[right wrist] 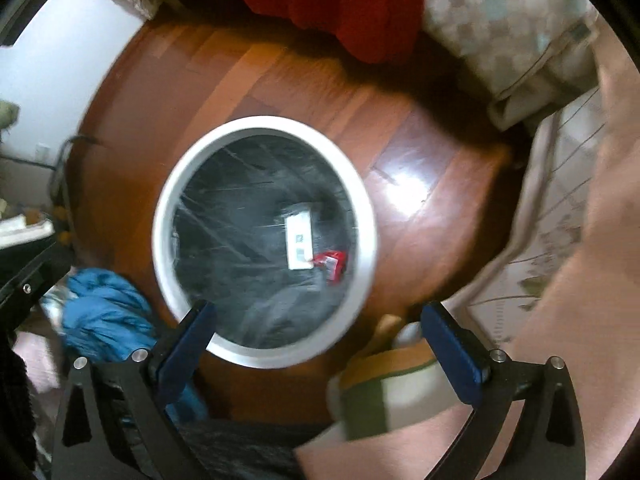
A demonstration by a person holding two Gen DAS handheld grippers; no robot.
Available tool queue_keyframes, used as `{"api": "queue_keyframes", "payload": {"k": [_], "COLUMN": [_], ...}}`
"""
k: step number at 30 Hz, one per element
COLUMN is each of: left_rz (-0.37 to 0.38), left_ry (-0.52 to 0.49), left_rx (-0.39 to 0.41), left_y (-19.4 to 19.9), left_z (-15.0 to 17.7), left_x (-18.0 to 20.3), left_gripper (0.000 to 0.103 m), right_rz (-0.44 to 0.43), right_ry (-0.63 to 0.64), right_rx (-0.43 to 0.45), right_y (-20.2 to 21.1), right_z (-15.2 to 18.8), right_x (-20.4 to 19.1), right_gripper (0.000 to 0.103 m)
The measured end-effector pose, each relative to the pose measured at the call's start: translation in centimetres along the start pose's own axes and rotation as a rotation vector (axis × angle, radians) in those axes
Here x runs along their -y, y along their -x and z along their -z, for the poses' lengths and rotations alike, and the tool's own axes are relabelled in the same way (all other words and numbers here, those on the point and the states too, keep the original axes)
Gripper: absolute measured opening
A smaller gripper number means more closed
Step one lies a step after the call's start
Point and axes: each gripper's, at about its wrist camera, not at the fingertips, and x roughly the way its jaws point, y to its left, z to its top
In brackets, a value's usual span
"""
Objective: Collect trash
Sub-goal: 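Carry both items over the white bin and open both tools to drop them, then grasp the red Coca-Cola can with the right tool while the left tool grasps the yellow box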
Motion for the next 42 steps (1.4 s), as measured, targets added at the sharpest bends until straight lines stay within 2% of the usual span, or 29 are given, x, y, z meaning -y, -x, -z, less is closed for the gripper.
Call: {"api": "queue_keyframes", "payload": {"k": [3,7,19,25,29,33,36,42], "left_rz": [-0.015,-0.019,-0.011,0.012,0.049,0.087,0.121,0.192], "left_ry": [-0.022,-0.033,-0.044,-0.069,-0.1,-0.153,-0.196,-0.288], "left_rx": [-0.008,0.001,0.079,0.162,0.224,0.264,0.26,0.161], "left_y": [0.4,1.1,6.2,11.5,15.5,17.9,18.0,14.6], "left_z": [1.0,1.7,3.0,3.7,4.6,6.0,7.5,10.3], "left_x": [0.4,0.8,1.4,2.7,4.7,8.0,11.9,23.1], "left_gripper": [0.102,0.102,0.102,0.102,0.102,0.102,0.102,0.102], "right_rz": [0.067,0.093,0.051,0.017,-0.037,-0.051,-0.037,0.08], "right_ry": [0.028,0.048,0.039,0.031,0.003,-0.047,-0.111,-0.312], "right_rx": [-0.005,0.003,0.096,0.186,0.274,0.354,0.383,0.383], "right_y": [1.0,2.2,8.0,13.3,18.7,24.1,27.2,29.9], "right_z": [0.6,1.6,3.7,5.7,7.8,10.7,13.7,19.4], "right_x": [-0.2,-0.4,-0.3,-0.2,0.9,4.0,8.3,21.2], "right_gripper": [0.103,0.103,0.103,0.103,0.103,0.103,0.103,0.103]}}
